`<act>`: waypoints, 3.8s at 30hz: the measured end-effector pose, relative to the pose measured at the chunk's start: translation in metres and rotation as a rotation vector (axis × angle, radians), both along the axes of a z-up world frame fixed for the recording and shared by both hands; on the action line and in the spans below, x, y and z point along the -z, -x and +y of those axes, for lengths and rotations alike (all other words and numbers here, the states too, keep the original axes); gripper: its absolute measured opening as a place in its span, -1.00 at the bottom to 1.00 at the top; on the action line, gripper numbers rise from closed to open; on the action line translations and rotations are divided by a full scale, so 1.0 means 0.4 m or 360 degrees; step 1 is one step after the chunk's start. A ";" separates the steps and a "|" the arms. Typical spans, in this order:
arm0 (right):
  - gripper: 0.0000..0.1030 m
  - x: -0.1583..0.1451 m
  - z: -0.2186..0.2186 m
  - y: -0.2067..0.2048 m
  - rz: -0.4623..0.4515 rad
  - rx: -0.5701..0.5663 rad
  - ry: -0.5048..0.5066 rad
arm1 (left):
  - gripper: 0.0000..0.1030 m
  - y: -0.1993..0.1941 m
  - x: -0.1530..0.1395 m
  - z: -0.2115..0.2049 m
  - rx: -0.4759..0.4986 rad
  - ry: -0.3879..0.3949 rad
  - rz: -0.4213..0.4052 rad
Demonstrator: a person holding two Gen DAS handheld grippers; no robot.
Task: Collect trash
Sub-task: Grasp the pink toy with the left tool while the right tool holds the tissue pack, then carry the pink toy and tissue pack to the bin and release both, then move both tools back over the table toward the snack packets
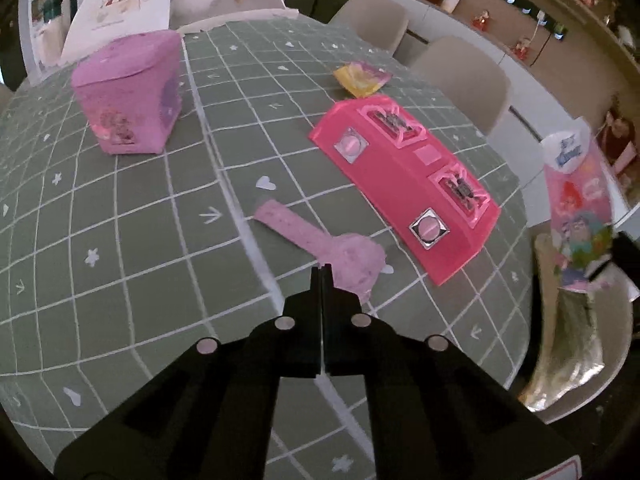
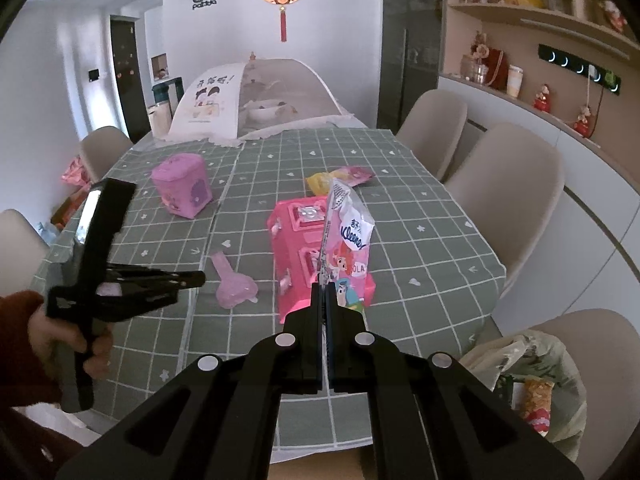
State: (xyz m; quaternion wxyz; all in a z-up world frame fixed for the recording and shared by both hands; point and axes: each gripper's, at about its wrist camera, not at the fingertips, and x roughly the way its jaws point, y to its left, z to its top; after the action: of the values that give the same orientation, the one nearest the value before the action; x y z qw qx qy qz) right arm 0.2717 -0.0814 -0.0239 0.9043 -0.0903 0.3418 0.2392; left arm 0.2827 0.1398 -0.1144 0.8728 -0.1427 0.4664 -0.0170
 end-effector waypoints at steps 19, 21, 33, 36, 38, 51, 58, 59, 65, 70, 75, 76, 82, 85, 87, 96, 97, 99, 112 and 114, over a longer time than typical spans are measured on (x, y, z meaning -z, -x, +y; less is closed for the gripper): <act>-0.93 0.016 -0.122 0.009 0.0024 0.0135 0.0022 | -0.10 -0.081 0.063 -0.146 -0.0011 -0.0389 -0.0064; -0.93 0.018 -0.130 0.007 0.0032 0.0138 0.0022 | -0.10 -0.085 0.075 -0.154 0.0024 -0.0440 -0.0063; -0.93 -0.063 -0.103 0.026 -0.0084 0.0094 -0.0042 | -0.19 0.004 -0.129 -0.080 0.0184 -0.0118 -0.0338; -0.93 -0.101 -0.105 0.036 -0.0143 0.0115 -0.0054 | -0.19 0.015 -0.216 -0.102 0.0257 -0.0092 -0.0427; -0.93 -0.125 -0.116 0.045 -0.0182 0.0147 -0.0060 | -0.19 0.013 -0.264 -0.126 0.0323 -0.0054 -0.0488; -0.92 -0.193 -0.371 0.165 -0.0337 0.0587 0.0021 | -0.18 -0.048 -0.304 -0.505 0.0913 0.0201 -0.0475; -0.92 -0.171 -0.505 0.212 -0.0316 0.0803 0.0052 | -0.18 -0.059 -0.245 -0.736 0.1222 0.0263 -0.0351; -0.92 -0.170 -0.519 0.217 -0.0313 0.0822 0.0052 | -0.18 -0.059 -0.237 -0.758 0.1248 0.0269 -0.0338; -0.92 -0.123 -0.588 0.219 -0.0231 0.0874 0.0002 | -0.17 -0.083 -0.146 -0.854 0.1309 0.0294 -0.0148; -0.92 -0.061 -0.593 0.190 -0.0122 0.0823 -0.0065 | 0.02 -0.097 -0.106 -0.810 0.1195 0.0430 -0.0021; -0.92 0.019 -0.571 0.132 0.0007 0.0735 -0.0112 | 0.10 -0.089 -0.135 -0.741 0.1108 0.0375 -0.0057; -0.92 0.030 -0.566 0.121 0.0029 0.0717 -0.0123 | 0.11 -0.085 -0.143 -0.720 0.1074 0.0372 -0.0071; -0.92 0.130 -0.522 0.046 0.0244 0.0595 -0.0207 | 0.17 -0.054 -0.189 -0.599 0.0815 0.0224 -0.0219; -0.92 0.198 -0.514 0.009 0.0398 0.0585 -0.0243 | 0.18 -0.035 -0.199 -0.532 0.0687 0.0136 -0.0266; -0.92 0.231 -0.511 -0.009 0.0470 0.0583 -0.0251 | 0.19 -0.029 -0.200 -0.495 0.0618 0.0092 -0.0277; -0.90 0.223 -0.500 -0.008 0.0447 0.0546 -0.0254 | 0.20 -0.036 -0.177 -0.369 0.0385 0.0084 -0.0229; -0.89 0.213 -0.500 -0.007 0.0428 0.0547 -0.0248 | 0.20 -0.034 -0.176 -0.362 0.0379 0.0070 -0.0232; -0.67 0.193 -0.505 0.005 0.0393 0.0561 -0.0241 | 0.20 -0.037 -0.174 -0.352 0.0366 0.0044 -0.0229; 0.08 0.072 -0.475 0.065 0.0190 0.0625 -0.0329 | 0.20 -0.125 -0.147 -0.193 0.0283 -0.0071 -0.0147; 0.08 0.049 -0.438 0.055 0.0162 0.0632 -0.0292 | 0.20 -0.152 -0.153 -0.160 0.0284 -0.0096 -0.0165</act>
State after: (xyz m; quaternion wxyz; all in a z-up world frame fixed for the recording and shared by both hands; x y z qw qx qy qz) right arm 0.2498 -0.2568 -0.0435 0.9196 0.0735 0.3750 0.0908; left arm 0.3434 0.0759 -0.0533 0.8947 -0.0732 0.4318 -0.0879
